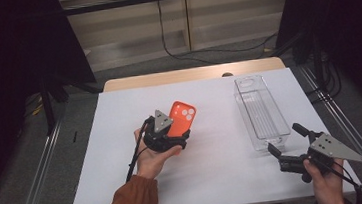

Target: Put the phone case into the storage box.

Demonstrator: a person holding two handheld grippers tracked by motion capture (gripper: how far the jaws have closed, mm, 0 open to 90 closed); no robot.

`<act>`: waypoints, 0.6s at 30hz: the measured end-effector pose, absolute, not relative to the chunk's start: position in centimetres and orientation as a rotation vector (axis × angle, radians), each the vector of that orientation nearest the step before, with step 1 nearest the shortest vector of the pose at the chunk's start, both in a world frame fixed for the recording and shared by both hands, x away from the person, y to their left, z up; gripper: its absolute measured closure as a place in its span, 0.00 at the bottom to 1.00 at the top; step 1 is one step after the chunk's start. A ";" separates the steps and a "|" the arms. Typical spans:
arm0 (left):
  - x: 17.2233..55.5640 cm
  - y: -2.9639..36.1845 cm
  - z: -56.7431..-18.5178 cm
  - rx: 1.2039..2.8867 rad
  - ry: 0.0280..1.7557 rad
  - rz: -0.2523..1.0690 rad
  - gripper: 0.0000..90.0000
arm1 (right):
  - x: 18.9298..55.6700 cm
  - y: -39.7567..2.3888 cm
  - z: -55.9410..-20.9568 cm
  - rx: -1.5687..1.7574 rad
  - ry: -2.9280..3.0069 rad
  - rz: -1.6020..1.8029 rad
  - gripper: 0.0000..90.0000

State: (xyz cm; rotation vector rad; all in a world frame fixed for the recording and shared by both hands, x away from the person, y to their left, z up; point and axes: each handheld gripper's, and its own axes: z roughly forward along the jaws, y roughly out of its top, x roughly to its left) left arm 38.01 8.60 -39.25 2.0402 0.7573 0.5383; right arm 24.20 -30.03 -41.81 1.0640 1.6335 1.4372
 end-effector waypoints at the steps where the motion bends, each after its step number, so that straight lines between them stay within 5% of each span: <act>1: 37.9 8.6 -39.3 2.042 0.753 0.538 0.16 | 24.3 -29.9 -41.8 1.061 1.639 1.439 0.00; 18: 34.9 9.1 -38.9 2.021 0.670 0.565 0.16 | 25.1 -28.0 -40.8 0.998 1.708 1.483 0.00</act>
